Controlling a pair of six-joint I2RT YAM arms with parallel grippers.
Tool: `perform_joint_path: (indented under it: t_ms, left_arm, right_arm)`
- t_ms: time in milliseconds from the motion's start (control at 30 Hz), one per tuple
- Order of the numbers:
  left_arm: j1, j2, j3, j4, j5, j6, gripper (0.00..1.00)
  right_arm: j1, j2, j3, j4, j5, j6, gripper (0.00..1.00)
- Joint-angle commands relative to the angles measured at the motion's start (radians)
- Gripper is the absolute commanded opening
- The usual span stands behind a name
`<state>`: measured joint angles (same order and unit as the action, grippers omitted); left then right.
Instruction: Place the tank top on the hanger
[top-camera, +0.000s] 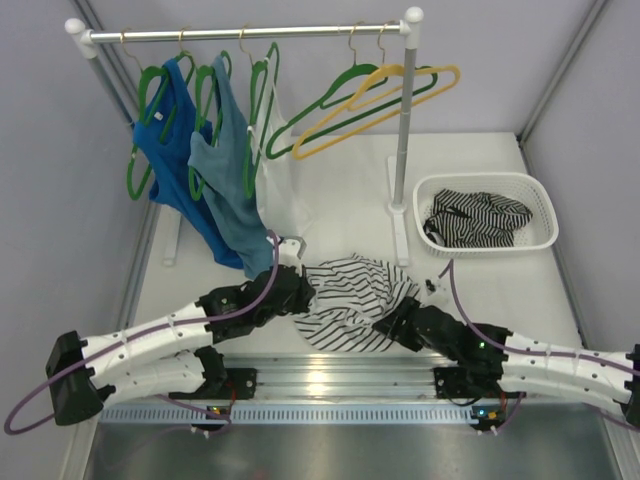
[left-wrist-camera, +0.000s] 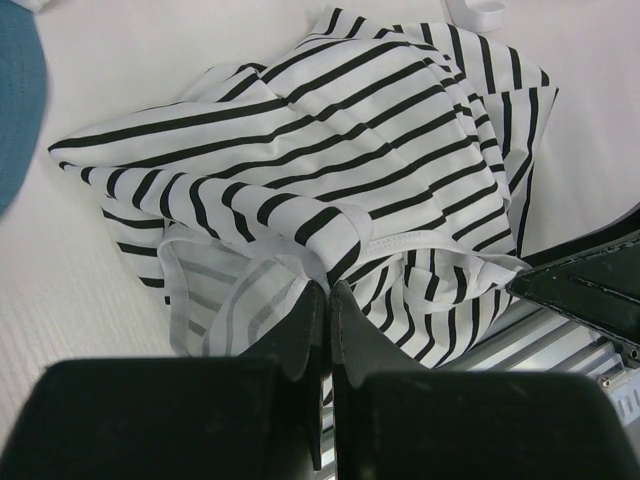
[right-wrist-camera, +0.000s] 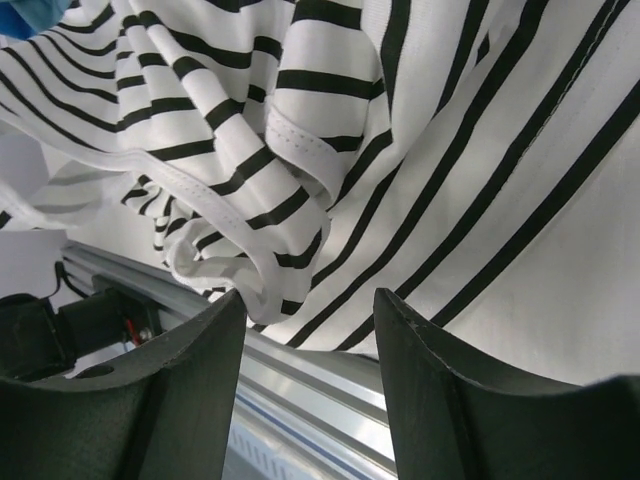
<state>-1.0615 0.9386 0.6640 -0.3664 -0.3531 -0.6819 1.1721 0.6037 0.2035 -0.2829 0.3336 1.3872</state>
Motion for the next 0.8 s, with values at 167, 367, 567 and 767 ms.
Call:
perform_joint_path:
  t_ms: [167, 367, 567, 767]
  left_arm:
    - [0.005, 0.011, 0.049, 0.030, 0.017, 0.018, 0.00]
    - [0.005, 0.009, 0.072, 0.015, 0.011, 0.031, 0.00]
    - [0.005, 0.009, 0.137, -0.031, 0.005, 0.068, 0.00]
    - [0.003, -0.003, 0.330, -0.144, -0.053, 0.142, 0.00]
  right_arm:
    - [0.014, 0.064, 0.083, 0.054, 0.099, -0.053, 0.47]
    - [0.015, 0.088, 0.171, 0.022, 0.139, -0.114, 0.27]
    - [0.015, 0.116, 0.301, -0.050, 0.195, -0.221, 0.00]
    - [-0.113, 0.111, 0.601, -0.197, 0.193, -0.592, 0.00]
